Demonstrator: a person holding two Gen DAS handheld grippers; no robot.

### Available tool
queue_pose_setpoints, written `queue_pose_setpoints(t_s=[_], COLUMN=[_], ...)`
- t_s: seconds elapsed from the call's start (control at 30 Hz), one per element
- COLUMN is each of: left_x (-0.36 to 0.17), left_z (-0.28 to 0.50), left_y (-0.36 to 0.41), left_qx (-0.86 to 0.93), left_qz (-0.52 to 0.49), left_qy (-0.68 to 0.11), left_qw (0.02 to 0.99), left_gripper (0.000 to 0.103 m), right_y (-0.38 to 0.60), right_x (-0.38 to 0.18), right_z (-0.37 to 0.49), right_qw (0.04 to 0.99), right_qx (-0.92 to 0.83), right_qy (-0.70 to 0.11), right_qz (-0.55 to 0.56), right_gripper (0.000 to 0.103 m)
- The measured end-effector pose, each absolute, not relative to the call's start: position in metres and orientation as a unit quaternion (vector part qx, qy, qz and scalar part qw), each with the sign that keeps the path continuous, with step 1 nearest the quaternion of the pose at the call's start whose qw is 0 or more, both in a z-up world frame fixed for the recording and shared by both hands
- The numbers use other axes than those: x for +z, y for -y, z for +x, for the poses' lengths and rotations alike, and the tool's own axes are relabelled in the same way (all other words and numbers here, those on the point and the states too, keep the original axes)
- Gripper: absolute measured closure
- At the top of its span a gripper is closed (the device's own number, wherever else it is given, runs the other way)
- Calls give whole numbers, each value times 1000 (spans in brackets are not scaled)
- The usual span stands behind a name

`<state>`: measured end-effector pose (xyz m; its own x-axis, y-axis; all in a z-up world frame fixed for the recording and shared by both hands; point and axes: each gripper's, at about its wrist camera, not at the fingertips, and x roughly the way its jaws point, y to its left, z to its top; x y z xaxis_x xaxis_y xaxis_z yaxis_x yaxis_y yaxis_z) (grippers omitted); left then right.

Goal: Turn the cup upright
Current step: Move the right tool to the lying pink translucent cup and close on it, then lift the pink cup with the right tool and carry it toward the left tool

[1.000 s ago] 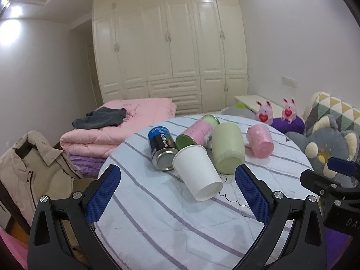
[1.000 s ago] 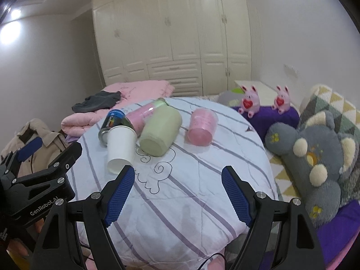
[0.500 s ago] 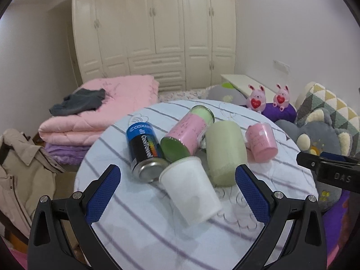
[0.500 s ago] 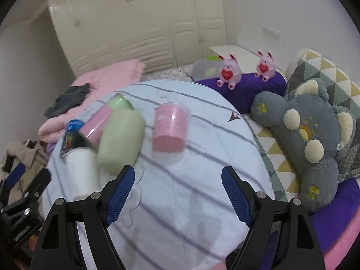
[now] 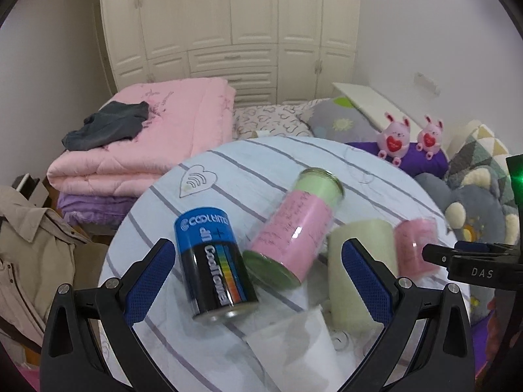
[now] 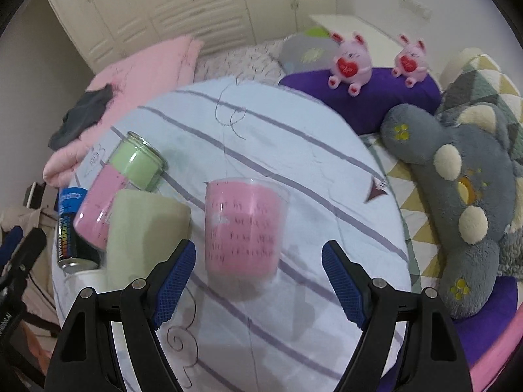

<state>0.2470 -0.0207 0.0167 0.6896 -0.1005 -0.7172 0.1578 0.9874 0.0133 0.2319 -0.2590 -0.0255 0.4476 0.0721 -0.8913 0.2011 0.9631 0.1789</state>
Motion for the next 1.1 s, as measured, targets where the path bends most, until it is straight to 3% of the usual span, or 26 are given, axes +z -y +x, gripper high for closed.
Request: queue_pose_setpoints(t_s=[0.33, 0.4, 0.43, 1.1], left_x=[-1, -5, -5, 15], left_z=[269, 270, 270, 235], left_y=[31, 33, 32, 35], left_qx=[-75, -73, -74, -80], left_qz=[66, 69, 68, 67], left_qy=[-418, -424, -425, -409], left_qw=[903, 900, 900, 907], left_gripper=[0, 0, 0, 0], right_y=[250, 246, 244, 237], right_x=[-66, -71, -71, -34], right_z=[271, 272, 272, 244], right_qw=[790, 782, 781, 798], right_qx=[-37, -36, -34, -5], right_qy=[-603, -615, -617, -594], right_qz=[109, 96, 90, 100], right_gripper=[23, 41, 42, 42])
